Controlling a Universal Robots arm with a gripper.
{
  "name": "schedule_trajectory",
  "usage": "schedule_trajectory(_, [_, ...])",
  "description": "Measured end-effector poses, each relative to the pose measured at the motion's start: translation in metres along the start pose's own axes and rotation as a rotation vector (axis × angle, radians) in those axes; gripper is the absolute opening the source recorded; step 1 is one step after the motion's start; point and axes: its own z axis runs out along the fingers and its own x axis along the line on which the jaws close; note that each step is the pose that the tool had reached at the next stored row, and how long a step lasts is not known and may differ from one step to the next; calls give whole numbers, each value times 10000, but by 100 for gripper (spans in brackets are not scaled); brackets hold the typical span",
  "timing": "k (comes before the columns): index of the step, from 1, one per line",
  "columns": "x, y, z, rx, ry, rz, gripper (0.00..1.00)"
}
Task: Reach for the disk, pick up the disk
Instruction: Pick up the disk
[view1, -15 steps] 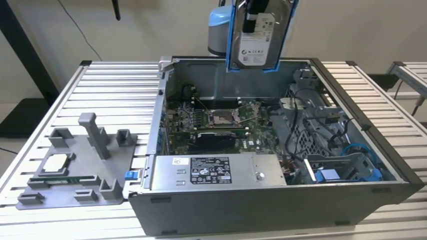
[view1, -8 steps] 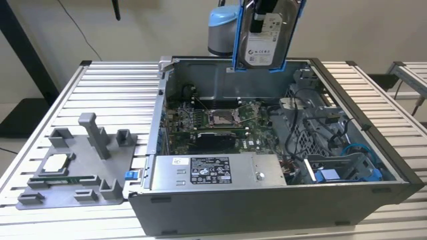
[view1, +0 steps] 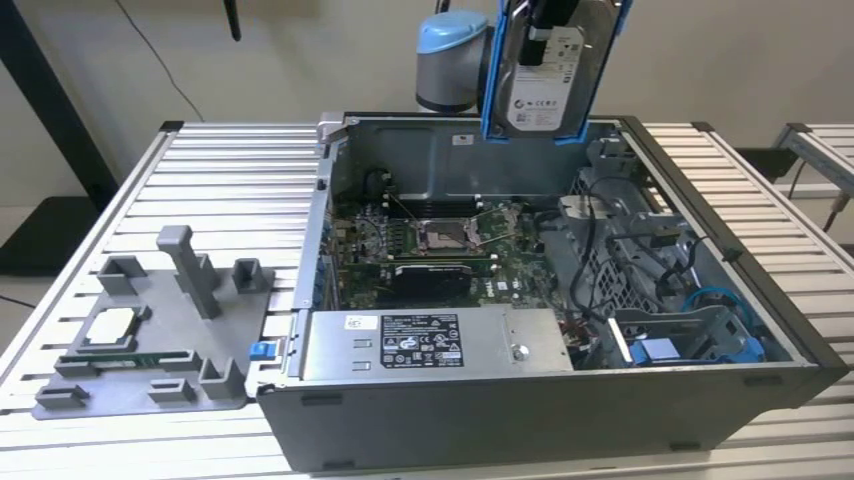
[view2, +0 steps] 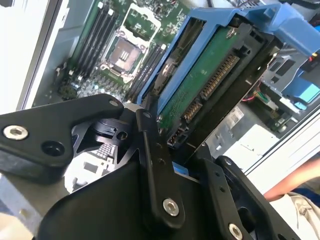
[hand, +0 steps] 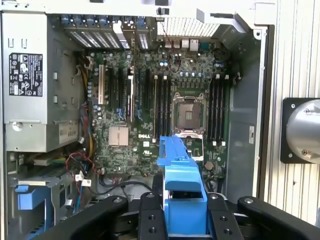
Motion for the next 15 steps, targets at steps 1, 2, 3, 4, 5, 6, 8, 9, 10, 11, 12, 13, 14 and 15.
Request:
schedule_trajectory(1, [0, -23, -1, 0, 1, 0, 0])
schedule_trajectory(2, [-1, -47, -1, 0, 0, 1, 0])
schedule_trajectory(3, [-1, -70, -1, 0, 0, 1, 0])
schedule_trajectory(4, [-2, -94, -1, 0, 1, 0, 0])
schedule_trajectory(5, [-2, -118, -2, 0, 1, 0, 0])
schedule_trajectory(6, [-3, -142, -2, 0, 0, 0, 0])
schedule_trajectory(8, [-4, -189, -2, 0, -1, 0, 0])
schedule_trajectory(9, [-4, -212, -3, 0, 0, 0, 0])
schedule_trajectory(10, [-5, -236, -3, 0, 0, 0, 0])
schedule_trajectory(11, [-5, -258, -4, 0, 0, 0, 0])
schedule_trajectory(12, [-6, -280, -4, 0, 1, 0, 0])
schedule_trajectory(13, [-7, -303, -4, 0, 1, 0, 0])
schedule_trajectory(14, [-8, -321, -5, 0, 1, 0, 0])
schedule_trajectory(15, [-8, -338, -5, 0, 1, 0, 0])
